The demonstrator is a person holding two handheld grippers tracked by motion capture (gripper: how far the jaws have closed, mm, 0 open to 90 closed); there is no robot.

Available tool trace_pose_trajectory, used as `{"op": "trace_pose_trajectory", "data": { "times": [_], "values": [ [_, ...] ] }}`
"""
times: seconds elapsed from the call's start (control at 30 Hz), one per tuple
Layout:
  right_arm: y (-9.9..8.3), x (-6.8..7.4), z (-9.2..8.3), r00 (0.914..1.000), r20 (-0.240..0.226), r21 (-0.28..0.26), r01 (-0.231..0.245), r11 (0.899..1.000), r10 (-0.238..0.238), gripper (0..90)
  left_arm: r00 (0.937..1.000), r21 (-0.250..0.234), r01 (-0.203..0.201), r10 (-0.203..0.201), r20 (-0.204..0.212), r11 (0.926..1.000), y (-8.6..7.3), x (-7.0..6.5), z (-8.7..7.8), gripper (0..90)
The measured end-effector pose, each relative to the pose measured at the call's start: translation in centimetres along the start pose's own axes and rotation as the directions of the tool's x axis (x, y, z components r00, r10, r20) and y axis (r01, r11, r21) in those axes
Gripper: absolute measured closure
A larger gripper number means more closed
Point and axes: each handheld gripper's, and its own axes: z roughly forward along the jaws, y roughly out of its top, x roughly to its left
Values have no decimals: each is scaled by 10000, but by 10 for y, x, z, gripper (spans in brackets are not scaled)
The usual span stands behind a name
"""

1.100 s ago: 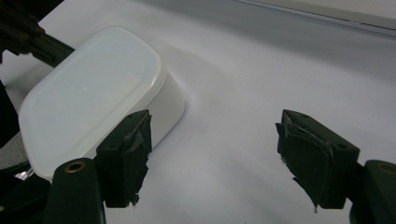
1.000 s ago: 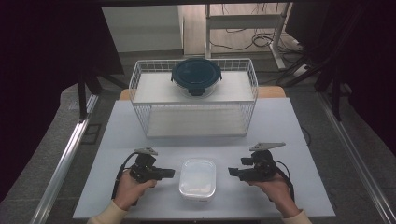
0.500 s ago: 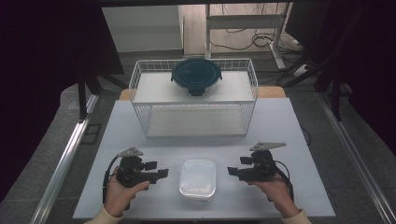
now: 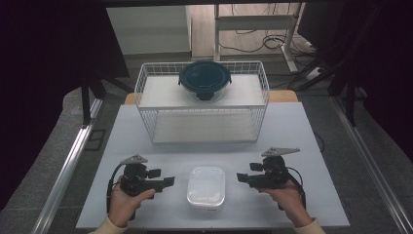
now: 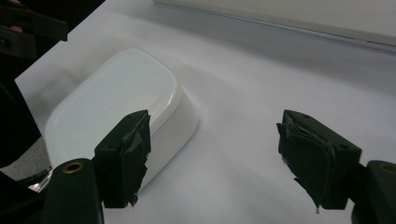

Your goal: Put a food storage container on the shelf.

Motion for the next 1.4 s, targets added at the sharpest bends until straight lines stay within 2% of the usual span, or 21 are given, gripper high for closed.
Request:
{"op": "trace_pose_trajectory", "data": {
  "times": [0.13,0.3,0.4,0.47,0.63,0.73,0.8,0.9,1.0,1.13,1.27,1.4],
  "values": [
    [0,2,-1,9998,-94,-115,-185,9998,184,250,9998,-278,150,-146,123,9995,-1,1,-1,318],
    [1,7,-5,9984,-312,-347,-492,9982,481,260,9990,27,328,-329,292,9995,-3,0,4,320],
    [7,13,-6,9983,-285,-371,-522,9979,512,277,9977,268,548,-559,392,9981,2,2,8,315],
    [13,18,-7,9981,-383,-415,-505,9979,489,289,9978,459,455,-476,456,9979,7,0,12,312],
    [15,31,-3,9944,-723,-419,-806,9959,774,320,9942,339,616,-643,857,9975,10,-4,15,324],
    [10,34,5,9918,-841,-270,-989,9947,963,350,9894,441,812,-859,1169,9957,7,-4,19,342],
    [5,35,10,9890,-1007,-220,-1109,9936,1082,364,9852,531,965,-1030,1372,9939,5,-2,23,351],
    [-1,33,17,9854,-1135,85,-1270,9919,1271,383,9834,605,1005,-1084,1458,9931,4,-1,27,366],
    [-4,30,20,9819,-1254,168,-1407,9899,1417,405,9796,658,1123,-1215,1603,9915,3,1,32,376],
    [-9,30,25,9805,-1316,385,-1421,9891,1460,420,9745,738,1214,-1330,1806,9899,2,2,34,383],
    [-11,31,28,9792,-1327,494,-1483,9877,1536,431,9726,678,1301,-1407,1852,9892,2,3,34,391],
    [-12,30,32,9723,-1481,556,-1742,9831,1806,446,9703,733,1364,-1481,1911,9879,2,4,38,395]
  ]
}}
